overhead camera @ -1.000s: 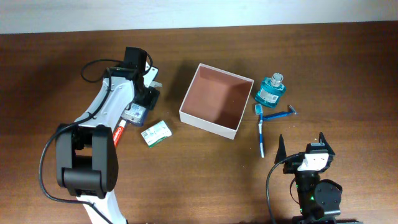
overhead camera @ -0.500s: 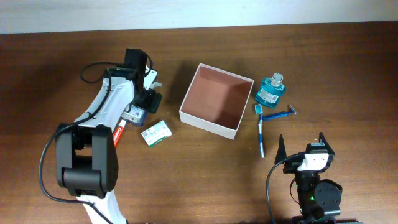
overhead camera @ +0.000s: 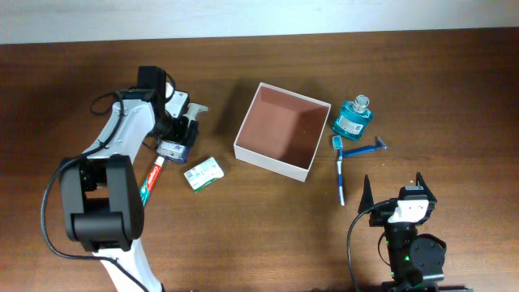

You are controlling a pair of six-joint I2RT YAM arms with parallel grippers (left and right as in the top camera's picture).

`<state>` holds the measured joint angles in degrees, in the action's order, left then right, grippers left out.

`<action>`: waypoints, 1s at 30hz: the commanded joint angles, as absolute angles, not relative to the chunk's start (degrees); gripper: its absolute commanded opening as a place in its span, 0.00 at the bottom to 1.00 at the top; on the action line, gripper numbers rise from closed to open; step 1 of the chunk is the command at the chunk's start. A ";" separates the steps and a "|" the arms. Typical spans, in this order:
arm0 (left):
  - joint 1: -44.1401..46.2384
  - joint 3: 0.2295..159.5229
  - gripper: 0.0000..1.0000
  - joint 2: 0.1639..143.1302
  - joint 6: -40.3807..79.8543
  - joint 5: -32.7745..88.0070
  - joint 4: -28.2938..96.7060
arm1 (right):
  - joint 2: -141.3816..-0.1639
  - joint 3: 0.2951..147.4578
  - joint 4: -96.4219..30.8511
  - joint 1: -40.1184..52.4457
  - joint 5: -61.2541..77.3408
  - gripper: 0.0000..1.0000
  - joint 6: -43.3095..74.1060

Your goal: Pack container

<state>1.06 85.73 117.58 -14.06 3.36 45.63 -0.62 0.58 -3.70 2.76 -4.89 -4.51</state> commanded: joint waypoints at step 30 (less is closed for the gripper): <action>1.80 86.48 0.94 123.11 -13.30 5.58 45.17 | -0.21 0.32 -4.16 2.50 -4.95 0.99 -4.45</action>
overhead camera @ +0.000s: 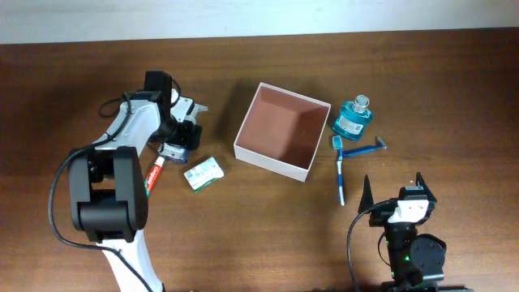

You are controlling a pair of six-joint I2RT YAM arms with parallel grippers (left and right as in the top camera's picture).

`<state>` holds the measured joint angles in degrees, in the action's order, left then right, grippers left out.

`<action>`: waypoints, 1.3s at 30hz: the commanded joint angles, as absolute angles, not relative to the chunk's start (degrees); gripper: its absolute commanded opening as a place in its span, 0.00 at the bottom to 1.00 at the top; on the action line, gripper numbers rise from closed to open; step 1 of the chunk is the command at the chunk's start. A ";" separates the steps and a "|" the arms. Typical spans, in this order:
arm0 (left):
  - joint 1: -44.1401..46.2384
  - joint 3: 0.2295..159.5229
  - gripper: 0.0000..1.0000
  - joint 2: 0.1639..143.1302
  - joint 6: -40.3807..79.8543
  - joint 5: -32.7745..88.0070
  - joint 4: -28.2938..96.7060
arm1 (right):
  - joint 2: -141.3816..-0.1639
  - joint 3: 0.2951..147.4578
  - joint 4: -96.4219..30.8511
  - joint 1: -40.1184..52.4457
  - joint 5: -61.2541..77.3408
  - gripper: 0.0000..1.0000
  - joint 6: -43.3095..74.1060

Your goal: Pack container

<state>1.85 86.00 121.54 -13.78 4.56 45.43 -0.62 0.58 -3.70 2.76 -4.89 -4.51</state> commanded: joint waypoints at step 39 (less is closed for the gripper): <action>2.94 99.72 0.49 111.55 -9.65 4.29 46.61 | -0.21 0.32 -4.16 2.50 -4.95 0.98 -4.45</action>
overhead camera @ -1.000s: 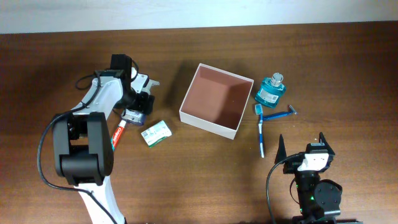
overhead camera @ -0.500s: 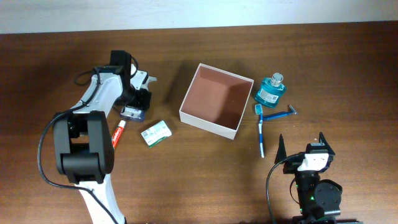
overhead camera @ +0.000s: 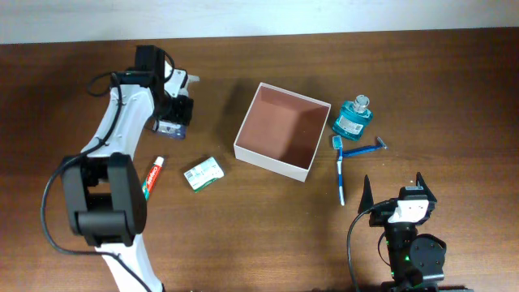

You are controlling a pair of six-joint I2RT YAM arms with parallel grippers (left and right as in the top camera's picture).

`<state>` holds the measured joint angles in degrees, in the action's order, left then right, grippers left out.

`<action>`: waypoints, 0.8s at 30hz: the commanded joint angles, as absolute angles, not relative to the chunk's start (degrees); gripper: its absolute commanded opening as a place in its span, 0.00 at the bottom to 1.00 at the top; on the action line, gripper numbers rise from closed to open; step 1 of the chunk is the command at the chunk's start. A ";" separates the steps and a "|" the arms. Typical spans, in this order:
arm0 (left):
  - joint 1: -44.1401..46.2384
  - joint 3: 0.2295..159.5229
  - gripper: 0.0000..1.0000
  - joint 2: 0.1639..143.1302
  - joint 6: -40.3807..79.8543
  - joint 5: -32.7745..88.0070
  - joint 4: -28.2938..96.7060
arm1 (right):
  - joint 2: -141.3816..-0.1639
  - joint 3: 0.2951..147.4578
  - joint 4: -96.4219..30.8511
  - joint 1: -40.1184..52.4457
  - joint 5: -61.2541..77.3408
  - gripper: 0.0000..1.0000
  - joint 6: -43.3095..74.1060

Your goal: Pack container

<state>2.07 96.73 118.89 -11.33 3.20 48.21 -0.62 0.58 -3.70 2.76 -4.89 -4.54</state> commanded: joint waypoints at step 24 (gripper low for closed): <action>23.09 99.24 0.49 100.31 -6.00 7.49 29.12 | -0.21 0.32 -4.16 2.50 -4.95 0.99 -4.45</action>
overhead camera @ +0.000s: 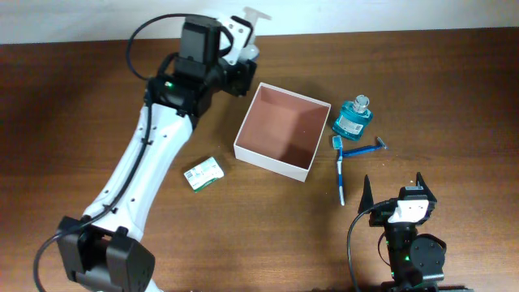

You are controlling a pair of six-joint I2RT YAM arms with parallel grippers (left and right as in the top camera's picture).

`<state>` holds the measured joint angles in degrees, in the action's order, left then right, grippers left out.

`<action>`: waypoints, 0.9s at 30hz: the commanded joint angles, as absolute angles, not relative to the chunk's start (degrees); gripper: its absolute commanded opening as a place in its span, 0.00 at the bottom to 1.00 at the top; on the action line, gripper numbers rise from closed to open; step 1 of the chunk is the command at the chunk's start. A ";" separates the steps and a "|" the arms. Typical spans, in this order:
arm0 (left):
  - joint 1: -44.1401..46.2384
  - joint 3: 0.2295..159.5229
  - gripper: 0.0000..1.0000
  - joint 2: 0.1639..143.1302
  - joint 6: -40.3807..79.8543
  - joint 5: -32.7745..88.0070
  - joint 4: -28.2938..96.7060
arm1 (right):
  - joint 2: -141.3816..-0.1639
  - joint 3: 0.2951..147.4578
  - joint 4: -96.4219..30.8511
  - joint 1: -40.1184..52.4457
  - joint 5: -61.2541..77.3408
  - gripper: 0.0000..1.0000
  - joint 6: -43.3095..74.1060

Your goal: Pack container

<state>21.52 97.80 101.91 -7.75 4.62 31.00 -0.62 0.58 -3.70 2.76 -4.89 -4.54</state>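
Note:
The white box with a brown inside point(271, 160) stands open at mid-table. My left gripper point(241, 61) hovers just off its far left corner, its white finger point(252, 16) pointing away. Its jaws look shut on a small dark, blue-labelled jar, which is mostly hidden under the wrist. A green-and-white packet point(203, 173) lies left of the box. Right of the box are a blue bottle point(352, 118), a blue razor point(366, 148) and a toothbrush point(340, 173). My right gripper point(393, 191) rests open at the near edge, holding nothing.
The left arm point(150, 154) stretches diagonally across the left half of the table and covers whatever lies under it. The table's far edge runs just behind the left gripper.
My left gripper was at the far left of the table with the jar in it. It now sits at the box's far left corner. The toothpaste tube is now hidden under the arm.
At first my left gripper was down on the blue-labelled jar, next to a toothpaste tube at the left. It stayed there a second later. Then the jar was held away from the tube, and now the gripper is beside the box. The right arm never moved.

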 commanded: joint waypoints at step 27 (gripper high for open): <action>24.77 72.82 0.38 100.55 -7.90 34.46 -8.84 | -0.21 0.32 -4.16 2.50 -4.95 0.99 -4.45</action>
<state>24.69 73.95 101.89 -6.48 30.50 -7.14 -0.62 0.58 -3.70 2.76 -4.89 -4.54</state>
